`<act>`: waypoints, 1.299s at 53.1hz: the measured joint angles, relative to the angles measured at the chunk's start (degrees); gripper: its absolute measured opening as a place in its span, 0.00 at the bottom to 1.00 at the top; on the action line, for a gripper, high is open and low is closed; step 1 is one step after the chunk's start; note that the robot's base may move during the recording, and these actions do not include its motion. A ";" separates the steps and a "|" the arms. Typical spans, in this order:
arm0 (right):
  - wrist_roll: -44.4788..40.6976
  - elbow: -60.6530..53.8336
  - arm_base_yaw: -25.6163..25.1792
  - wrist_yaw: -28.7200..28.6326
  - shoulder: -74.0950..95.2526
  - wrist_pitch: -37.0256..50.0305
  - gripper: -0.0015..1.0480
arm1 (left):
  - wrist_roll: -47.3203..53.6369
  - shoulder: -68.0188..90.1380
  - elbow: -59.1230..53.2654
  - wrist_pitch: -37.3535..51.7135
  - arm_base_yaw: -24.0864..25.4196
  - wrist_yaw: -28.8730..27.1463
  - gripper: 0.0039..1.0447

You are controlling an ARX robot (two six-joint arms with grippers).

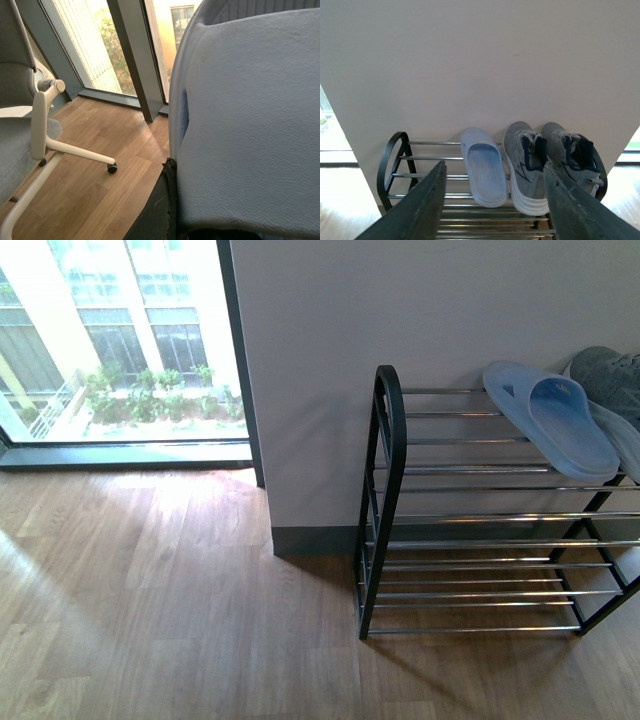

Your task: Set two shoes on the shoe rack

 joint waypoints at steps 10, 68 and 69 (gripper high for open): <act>1.60 -4.74 4.11 4.90 -4.52 -0.13 0.25 | 0.02 0.00 0.00 0.00 0.00 0.02 0.02; 1.97 -14.25 5.62 5.49 -32.06 -16.41 0.02 | 0.02 0.00 0.00 0.00 0.00 0.02 0.02; 1.99 -14.25 5.62 5.49 -32.41 -16.74 0.02 | 0.02 0.00 0.00 0.00 0.00 0.02 0.02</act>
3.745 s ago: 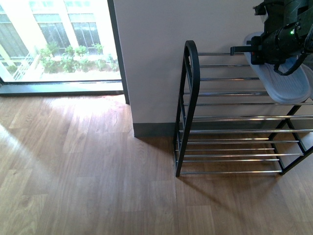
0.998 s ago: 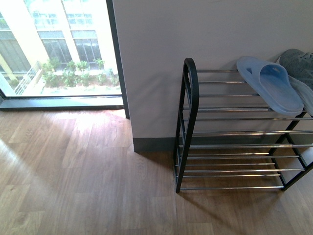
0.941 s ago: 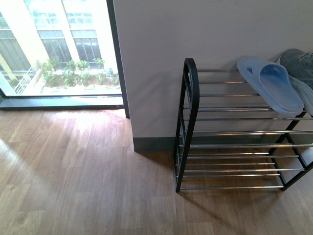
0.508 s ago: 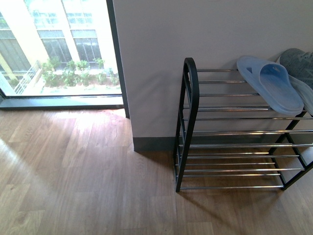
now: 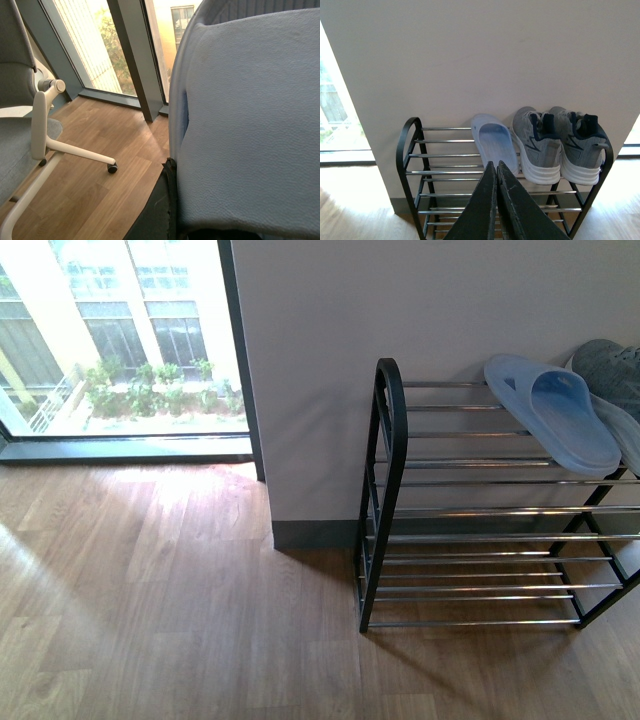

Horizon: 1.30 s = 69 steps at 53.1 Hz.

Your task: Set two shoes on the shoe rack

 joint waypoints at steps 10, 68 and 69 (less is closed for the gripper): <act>0.00 0.00 0.00 0.00 -3.26 -3.32 0.02 | 0.00 0.00 0.00 0.00 0.00 0.00 0.02; 0.02 0.02 0.02 0.02 -13.31 -13.66 0.91 | -4.72 -3.93 1.79 -10.34 0.85 10.69 0.02; 0.04 0.02 0.07 0.26 -13.31 -13.73 0.91 | -5.70 -4.66 2.27 -12.26 0.59 12.44 0.02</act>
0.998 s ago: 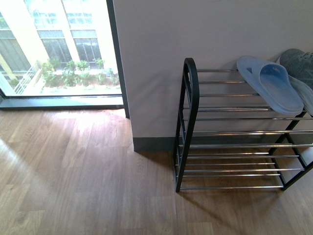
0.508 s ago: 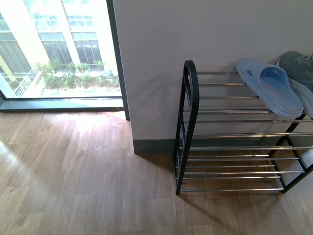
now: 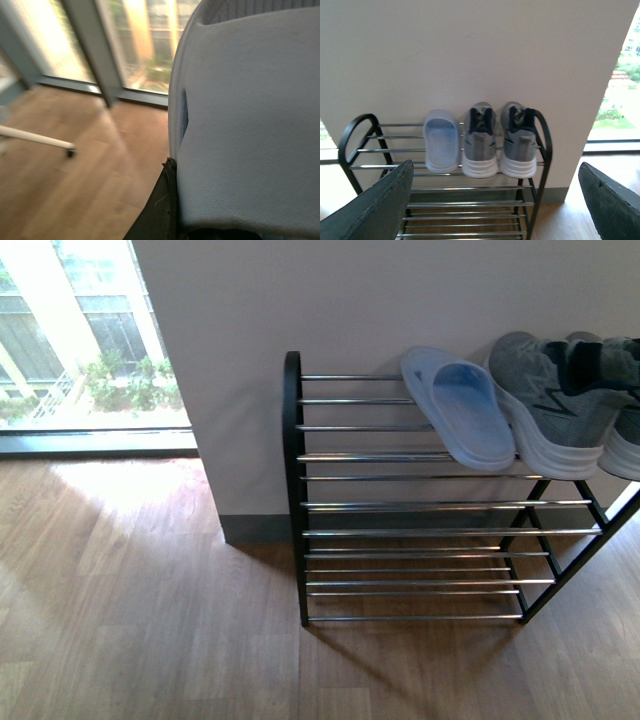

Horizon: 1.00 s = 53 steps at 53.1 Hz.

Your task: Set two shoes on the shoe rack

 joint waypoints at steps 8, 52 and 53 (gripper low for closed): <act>0.07 0.00 0.00 0.11 -0.04 0.00 0.91 | -11.17 0.35 8.33 -14.75 -6.29 9.25 0.02; 0.11 0.00 0.04 -0.09 -0.02 0.00 0.91 | -18.71 68.94 74.53 -31.85 -22.01 2.60 0.02; 0.11 0.00 0.04 -0.11 -0.02 0.00 0.91 | -18.67 70.36 76.28 -32.48 -22.08 2.14 0.02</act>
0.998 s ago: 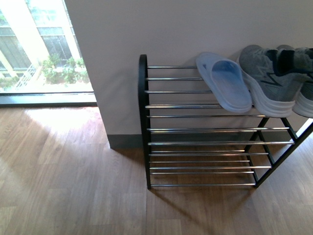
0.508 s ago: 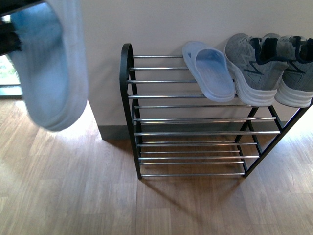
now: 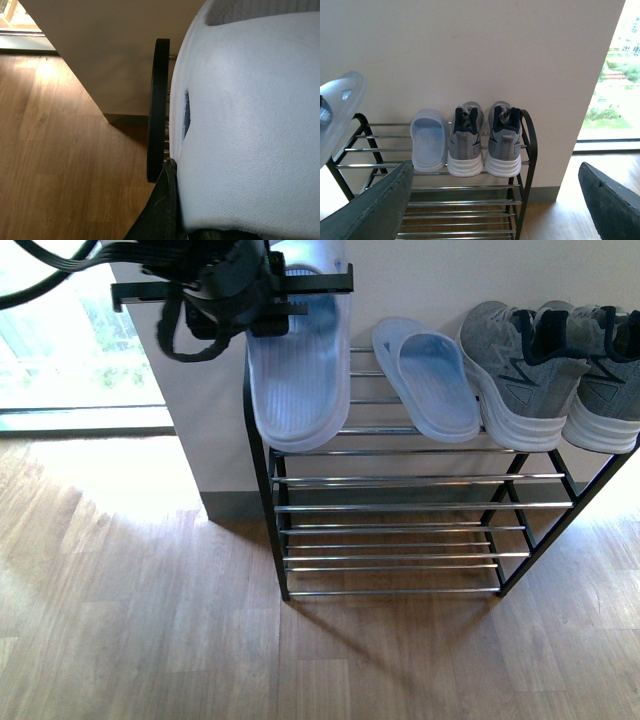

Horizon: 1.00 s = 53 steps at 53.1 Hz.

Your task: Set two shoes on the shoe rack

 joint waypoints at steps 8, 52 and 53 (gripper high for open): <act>0.00 0.00 0.00 0.00 0.00 0.00 0.91 | -0.31 7.89 9.66 -4.26 -0.09 0.31 0.02; 0.02 0.00 0.02 0.00 0.00 0.00 0.91 | 2.69 20.02 32.72 -13.07 0.57 7.23 0.59; 0.00 0.00 0.00 -0.02 0.00 0.00 0.91 | 2.80 17.77 30.75 -12.11 0.59 8.50 0.62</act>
